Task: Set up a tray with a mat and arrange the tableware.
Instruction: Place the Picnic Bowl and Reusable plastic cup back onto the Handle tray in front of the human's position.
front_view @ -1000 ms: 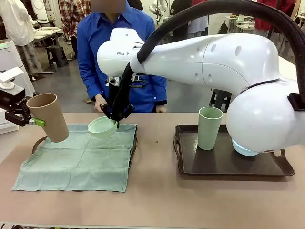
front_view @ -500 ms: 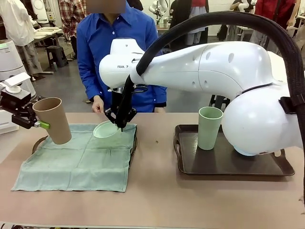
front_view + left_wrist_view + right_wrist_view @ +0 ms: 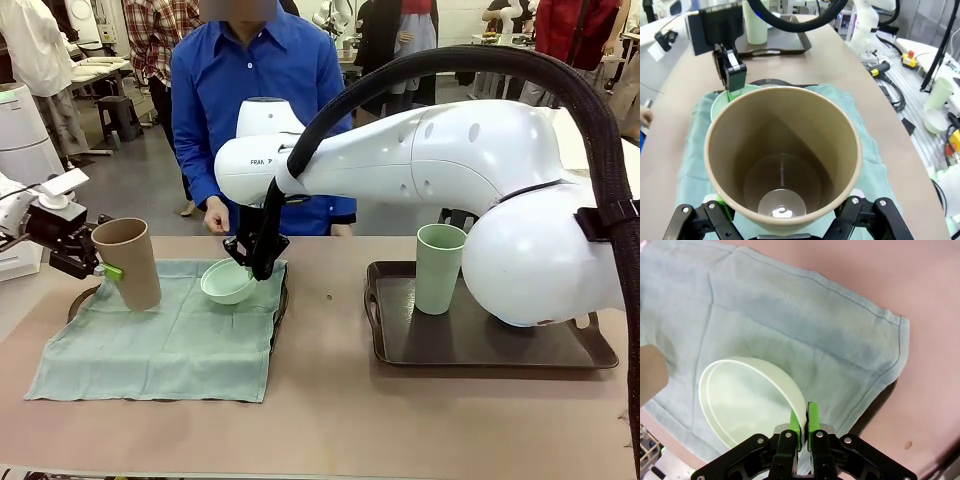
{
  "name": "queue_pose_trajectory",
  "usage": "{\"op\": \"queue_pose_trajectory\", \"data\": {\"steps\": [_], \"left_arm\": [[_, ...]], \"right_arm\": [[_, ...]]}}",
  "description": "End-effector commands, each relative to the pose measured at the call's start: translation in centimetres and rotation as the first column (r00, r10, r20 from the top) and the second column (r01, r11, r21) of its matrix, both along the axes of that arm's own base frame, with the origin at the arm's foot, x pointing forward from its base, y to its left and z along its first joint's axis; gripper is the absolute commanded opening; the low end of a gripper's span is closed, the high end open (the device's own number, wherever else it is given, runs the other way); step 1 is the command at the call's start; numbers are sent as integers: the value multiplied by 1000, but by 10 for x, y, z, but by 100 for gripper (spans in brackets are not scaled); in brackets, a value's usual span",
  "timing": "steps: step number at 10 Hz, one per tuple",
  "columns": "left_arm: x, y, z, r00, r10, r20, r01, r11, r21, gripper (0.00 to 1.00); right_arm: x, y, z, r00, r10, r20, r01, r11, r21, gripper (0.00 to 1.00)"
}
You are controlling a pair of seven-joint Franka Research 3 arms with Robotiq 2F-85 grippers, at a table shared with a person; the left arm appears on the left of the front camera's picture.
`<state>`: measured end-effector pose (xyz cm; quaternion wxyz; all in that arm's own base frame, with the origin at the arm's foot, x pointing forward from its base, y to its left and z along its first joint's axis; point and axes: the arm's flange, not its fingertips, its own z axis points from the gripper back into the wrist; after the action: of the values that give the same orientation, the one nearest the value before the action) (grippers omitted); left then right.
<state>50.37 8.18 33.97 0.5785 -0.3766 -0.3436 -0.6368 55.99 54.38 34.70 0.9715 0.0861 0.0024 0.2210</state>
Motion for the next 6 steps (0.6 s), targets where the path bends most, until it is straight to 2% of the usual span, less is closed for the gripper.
{"op": "queue_pose_trajectory", "data": {"steps": [1, 4, 5, 6], "left_arm": [[9, -4, -6, 1000, 14, 7, -14, 1000, -7, 88], [15, -3, -15, 1000, 25, -4, -25, 1000, 3, 88], [15, -2, -16, 1000, 27, -5, -27, 1000, 10, 100], [15, -2, -16, 1000, 26, -5, -26, 999, 27, 100]], "right_arm": [[-3, -5, -6, 1000, 23, 16, -23, 1000, 0, 9], [-1, -8, -9, 1000, 17, 13, -17, 1000, -11, 9], [0, -10, -10, 1000, -3, -5, 3, 1000, -16, 39], [-2, -11, -7, 1000, -6, -2, 6, 1000, -29, 69]]}}
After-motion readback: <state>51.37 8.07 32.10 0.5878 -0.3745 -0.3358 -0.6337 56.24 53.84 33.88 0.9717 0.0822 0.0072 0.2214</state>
